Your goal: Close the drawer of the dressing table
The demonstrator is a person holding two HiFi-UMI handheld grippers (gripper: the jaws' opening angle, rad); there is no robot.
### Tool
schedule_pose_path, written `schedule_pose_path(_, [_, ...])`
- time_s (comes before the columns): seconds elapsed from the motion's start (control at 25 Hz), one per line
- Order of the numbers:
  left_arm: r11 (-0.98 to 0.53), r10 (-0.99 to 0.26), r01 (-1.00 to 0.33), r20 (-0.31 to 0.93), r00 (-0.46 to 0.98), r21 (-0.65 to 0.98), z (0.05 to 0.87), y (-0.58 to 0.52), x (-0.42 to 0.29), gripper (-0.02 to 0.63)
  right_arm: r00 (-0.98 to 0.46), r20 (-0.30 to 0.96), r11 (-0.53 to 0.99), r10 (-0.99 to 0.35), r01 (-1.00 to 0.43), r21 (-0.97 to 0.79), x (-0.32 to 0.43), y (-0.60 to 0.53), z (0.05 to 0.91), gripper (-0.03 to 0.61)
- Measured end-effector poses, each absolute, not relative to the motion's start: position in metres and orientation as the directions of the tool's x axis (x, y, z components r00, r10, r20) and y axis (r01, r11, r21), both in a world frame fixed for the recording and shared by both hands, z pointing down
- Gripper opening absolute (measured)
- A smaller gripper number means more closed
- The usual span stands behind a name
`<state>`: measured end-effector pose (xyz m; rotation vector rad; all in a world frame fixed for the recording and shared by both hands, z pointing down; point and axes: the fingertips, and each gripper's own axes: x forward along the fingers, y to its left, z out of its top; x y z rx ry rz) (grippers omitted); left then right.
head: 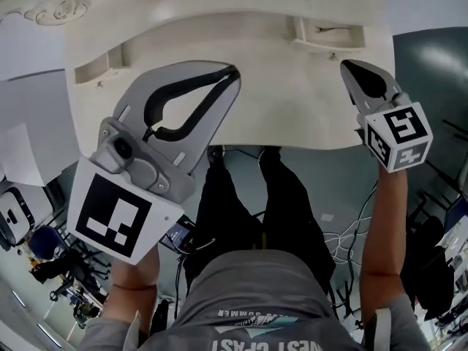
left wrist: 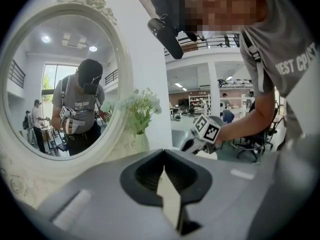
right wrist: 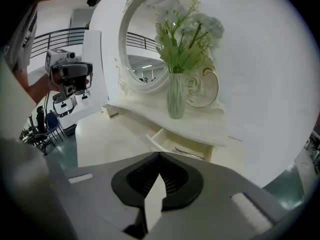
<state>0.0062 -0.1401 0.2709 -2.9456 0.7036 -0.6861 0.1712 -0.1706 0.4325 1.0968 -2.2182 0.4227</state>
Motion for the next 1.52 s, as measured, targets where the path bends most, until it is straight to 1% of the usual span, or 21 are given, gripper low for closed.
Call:
schedule_pose_path(0.08, [-0.896,-0.438,-0.423,0.415,0.797,-0.133,0.277,-0.14,0.005,0.003,-0.449,0.669,0.604,-0.592,-0.797,-0.001,0.174,-0.173,0.446,0.005])
schedule_pose_path(0.28, [-0.891,-0.445,-0.437,0.426,0.788,-0.122,0.293,-0.14,0.001,0.003,-0.415,0.707,0.608,-0.572,-0.793,0.027,0.178,-0.175,0.479,0.036])
schedule_pose_path(0.36, [-0.889,-0.447,-0.443,0.43,0.785,-0.116,0.299,-0.14,-0.002,0.003,-0.404,0.713,0.604,-0.573,-0.796,0.034,0.178,-0.177,0.487,0.06])
schedule_pose_path(0.4, [-0.888,-0.448,-0.445,0.431,0.784,-0.113,0.302,-0.14,-0.003,0.003,-0.4,0.71,0.599,-0.579,-0.8,0.038,0.178,-0.178,0.489,0.049])
schedule_pose_path(0.64, [-0.885,-0.451,-0.454,0.434,0.78,-0.103,0.314,-0.141,-0.007,0.003,-0.352,0.717,0.587,-0.602,-0.804,0.098,0.181,-0.181,0.487,0.065])
schedule_pose_path(0.88, [-0.883,-0.449,-0.462,0.436,0.78,-0.083,0.323,-0.146,-0.013,0.003,-0.282,0.723,0.564,-0.631,-0.807,0.176,0.175,-0.176,0.489,0.127])
schedule_pose_path(1.12, [-0.886,-0.441,-0.458,0.433,0.786,-0.073,0.332,-0.151,-0.012,0.003,-0.246,0.727,0.508,-0.641,-0.846,0.162,0.182,-0.182,0.508,0.127])
schedule_pose_path(1.16, [-0.886,-0.441,-0.457,0.434,0.786,-0.072,0.332,-0.151,-0.012,0.003,-0.249,0.726,0.505,-0.641,-0.849,0.155,0.182,-0.184,0.509,0.122])
schedule_pose_path(1.24, [-0.886,-0.441,-0.459,0.436,0.784,-0.071,0.333,-0.152,-0.012,0.003,-0.253,0.724,0.505,-0.642,-0.849,0.152,0.181,-0.188,0.51,0.08])
schedule_pose_path(1.52, [-0.884,-0.444,-0.463,0.438,0.782,-0.069,0.334,-0.154,-0.014,0.003,-0.253,0.726,0.512,-0.639,-0.845,0.156,0.181,-0.19,0.51,0.075])
